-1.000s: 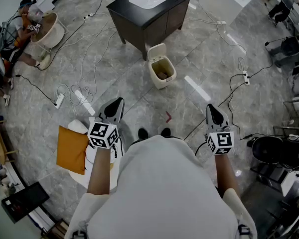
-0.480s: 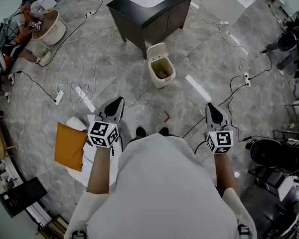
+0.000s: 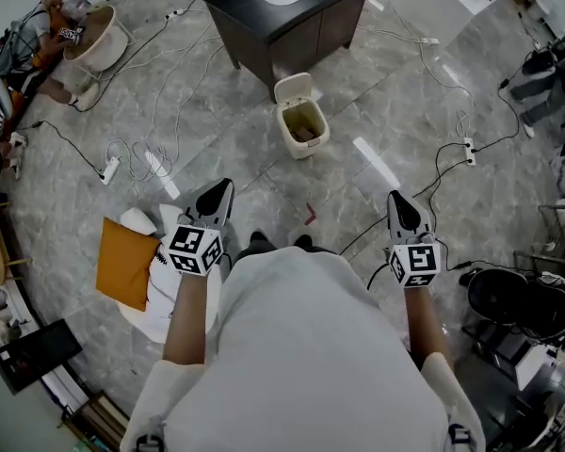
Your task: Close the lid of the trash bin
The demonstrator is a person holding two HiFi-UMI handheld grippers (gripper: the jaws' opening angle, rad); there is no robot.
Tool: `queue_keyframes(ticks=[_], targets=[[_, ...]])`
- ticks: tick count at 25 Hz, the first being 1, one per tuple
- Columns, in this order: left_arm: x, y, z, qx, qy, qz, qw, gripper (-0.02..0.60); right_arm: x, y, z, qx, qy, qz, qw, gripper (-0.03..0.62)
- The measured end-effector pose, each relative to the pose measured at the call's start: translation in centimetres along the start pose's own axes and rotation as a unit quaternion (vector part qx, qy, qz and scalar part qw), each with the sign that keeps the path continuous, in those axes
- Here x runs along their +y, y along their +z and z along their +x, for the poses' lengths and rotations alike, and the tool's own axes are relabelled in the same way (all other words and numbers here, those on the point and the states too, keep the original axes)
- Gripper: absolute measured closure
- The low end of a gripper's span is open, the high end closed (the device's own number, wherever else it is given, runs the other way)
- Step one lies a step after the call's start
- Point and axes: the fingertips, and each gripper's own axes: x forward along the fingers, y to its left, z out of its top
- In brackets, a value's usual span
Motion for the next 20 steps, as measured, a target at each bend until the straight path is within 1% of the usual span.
queue_keyframes(ticks=[5, 10, 15, 20], targets=[[-0.9, -0.2, 0.6, 0.003, 0.001, -0.001, 1.0, 0.558, -0.4, -0.3, 0.3, 0.003, 0.009, -0.003, 1.0, 0.56], [-0.8, -0.1, 1.6, 0.009, -0.002, -0.003, 0.9999, 0.558, -0.6, -0.3, 1.0, 0.008, 0.011, 0.0, 1.0, 0.56], [0.4, 0.1, 3.2, 0.011, -0.008, -0.005, 0.9999, 0.558, -0.8, -0.2, 2.5, 0.015, 0.006, 0.001, 1.0, 0.56], [2.5, 0.9, 5.4, 0.013, -0.02, -0.007, 0.9997, 0.557, -0.9, 0.5, 4.4, 0.022, -0.007, 0.004, 1.0, 0.56]])
